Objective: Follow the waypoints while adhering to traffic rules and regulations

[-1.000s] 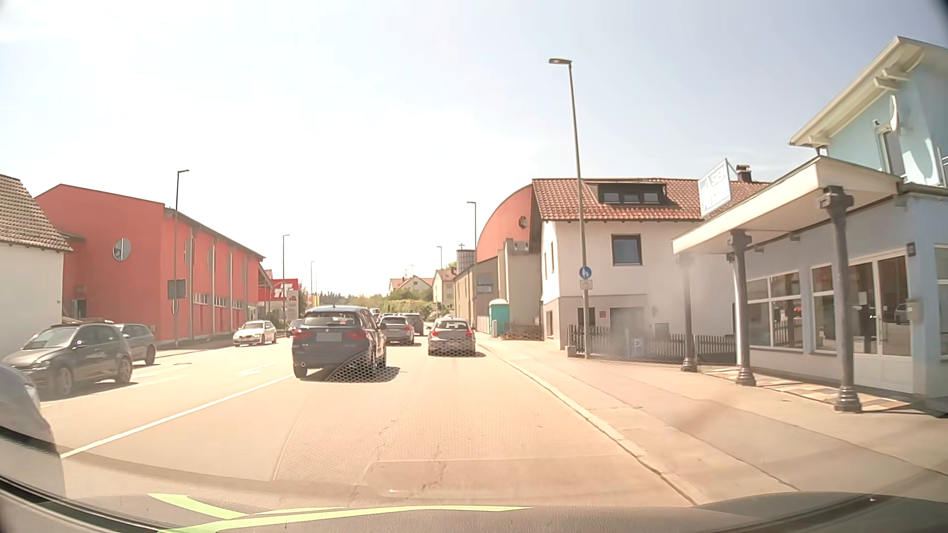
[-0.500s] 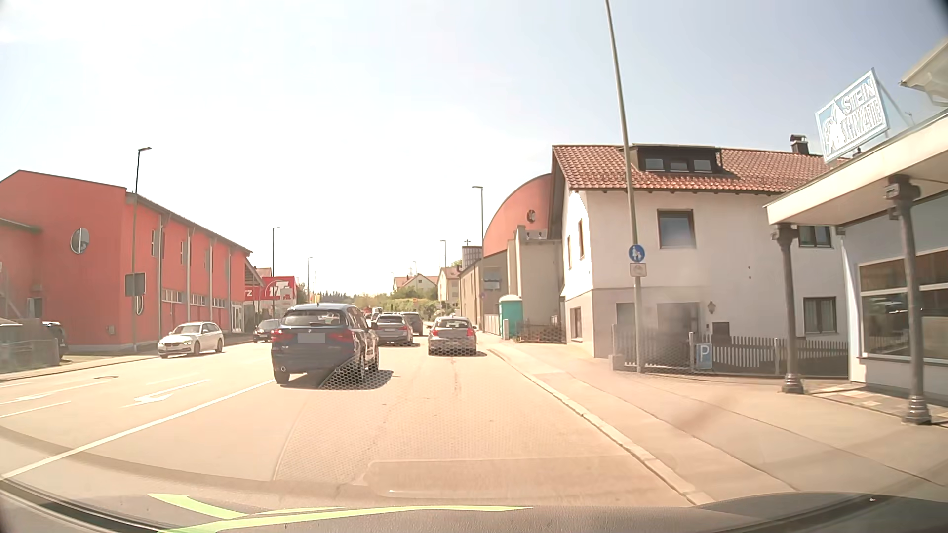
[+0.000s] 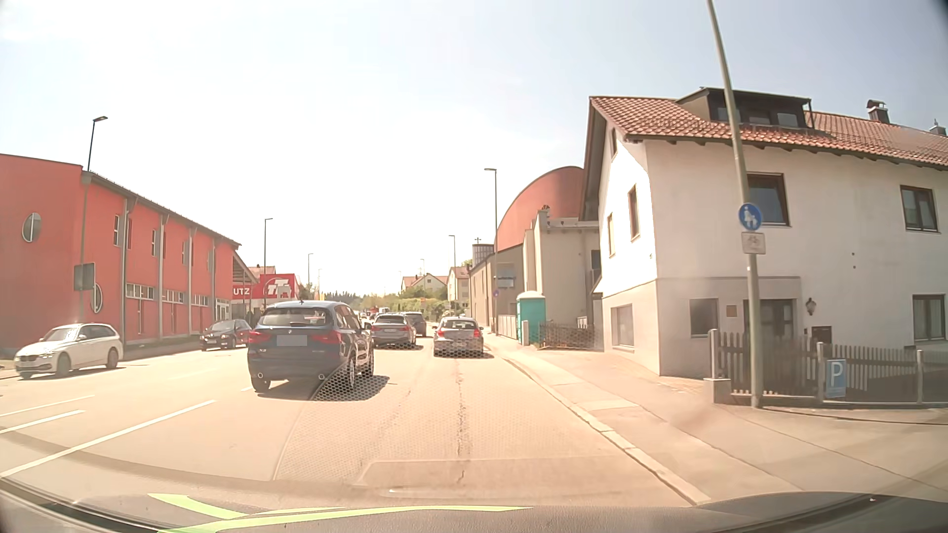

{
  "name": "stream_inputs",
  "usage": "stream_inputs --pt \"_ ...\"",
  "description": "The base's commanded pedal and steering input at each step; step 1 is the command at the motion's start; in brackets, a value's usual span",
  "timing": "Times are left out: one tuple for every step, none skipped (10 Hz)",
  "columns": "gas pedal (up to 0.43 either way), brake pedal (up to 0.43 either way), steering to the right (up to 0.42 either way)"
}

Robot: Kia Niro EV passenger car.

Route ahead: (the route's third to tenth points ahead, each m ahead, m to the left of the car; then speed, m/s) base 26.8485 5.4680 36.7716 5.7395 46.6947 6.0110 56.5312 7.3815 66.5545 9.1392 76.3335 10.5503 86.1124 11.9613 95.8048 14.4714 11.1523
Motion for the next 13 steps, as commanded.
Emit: stream_inputs --pt "0.02 0.0 -0.017" --pt "0.008 0.0 -0.017" --pt "0.0 0.0 -0.017" --pt "0.0 0.0 -0.017" --pt "0.0 0.0 -0.016" --pt "0.0 0.0 -0.015" --pt "0.0 0.0 -0.014" --pt "0.0 0.0 -0.011" --pt "0.0 0.0 -0.009" --pt "0.0 0.0 -0.01" --pt "0.0 0.0 -0.008" --pt "0.0 0.0 -0.005" --pt "0.0 0.0 -0.004"
